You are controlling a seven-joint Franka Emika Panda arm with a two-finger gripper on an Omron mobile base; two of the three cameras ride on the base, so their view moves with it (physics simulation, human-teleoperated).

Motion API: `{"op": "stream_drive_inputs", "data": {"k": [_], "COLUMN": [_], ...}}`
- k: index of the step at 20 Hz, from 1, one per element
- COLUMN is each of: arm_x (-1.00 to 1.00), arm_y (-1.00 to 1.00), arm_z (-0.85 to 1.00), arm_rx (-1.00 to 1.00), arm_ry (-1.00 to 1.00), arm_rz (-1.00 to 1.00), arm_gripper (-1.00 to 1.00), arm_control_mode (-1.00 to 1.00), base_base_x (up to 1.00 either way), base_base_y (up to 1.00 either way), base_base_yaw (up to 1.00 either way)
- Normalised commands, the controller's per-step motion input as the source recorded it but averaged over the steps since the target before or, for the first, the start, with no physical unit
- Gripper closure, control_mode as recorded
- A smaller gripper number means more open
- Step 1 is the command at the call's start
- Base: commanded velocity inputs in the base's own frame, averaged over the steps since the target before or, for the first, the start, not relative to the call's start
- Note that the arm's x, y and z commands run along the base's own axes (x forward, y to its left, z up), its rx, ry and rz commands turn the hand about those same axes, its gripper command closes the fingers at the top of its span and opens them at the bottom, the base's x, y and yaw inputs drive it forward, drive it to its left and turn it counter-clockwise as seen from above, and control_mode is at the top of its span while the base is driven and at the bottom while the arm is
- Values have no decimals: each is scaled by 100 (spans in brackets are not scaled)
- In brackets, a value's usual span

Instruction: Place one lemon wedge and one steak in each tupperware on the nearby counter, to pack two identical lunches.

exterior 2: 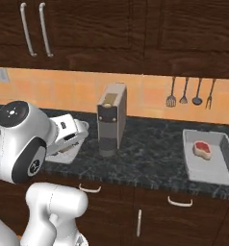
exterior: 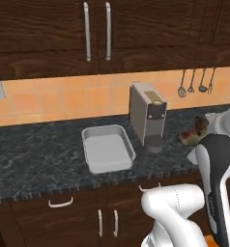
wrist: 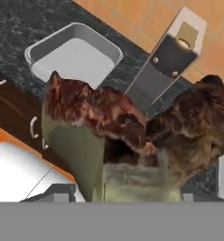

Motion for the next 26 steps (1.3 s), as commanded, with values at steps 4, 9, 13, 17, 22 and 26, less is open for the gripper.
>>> {"op": "stream_drive_inputs", "data": {"k": [4,9,13,17,22,26], "arm_x": [0,0,58,67,85,83], "arm_y": [0,0,24,-44,-29,13], "arm_z": [0,0,-72,-52,-65,-48], "arm_rx": [0,0,-16,0,10,4], "arm_ry": [0,0,20,35,8,-4], "arm_rz": [0,0,0,0,-6,-3], "arm_gripper": [100,100,100,100,100,100], "arm_control_mode": [100,100,-100,-100,-100,-100], "base_base_x": [56,84,0,0,0,0], "base_base_y": [100,100,0,0,0,0], "base_base_yaw": [-4,-7,0,0,0,0]}}
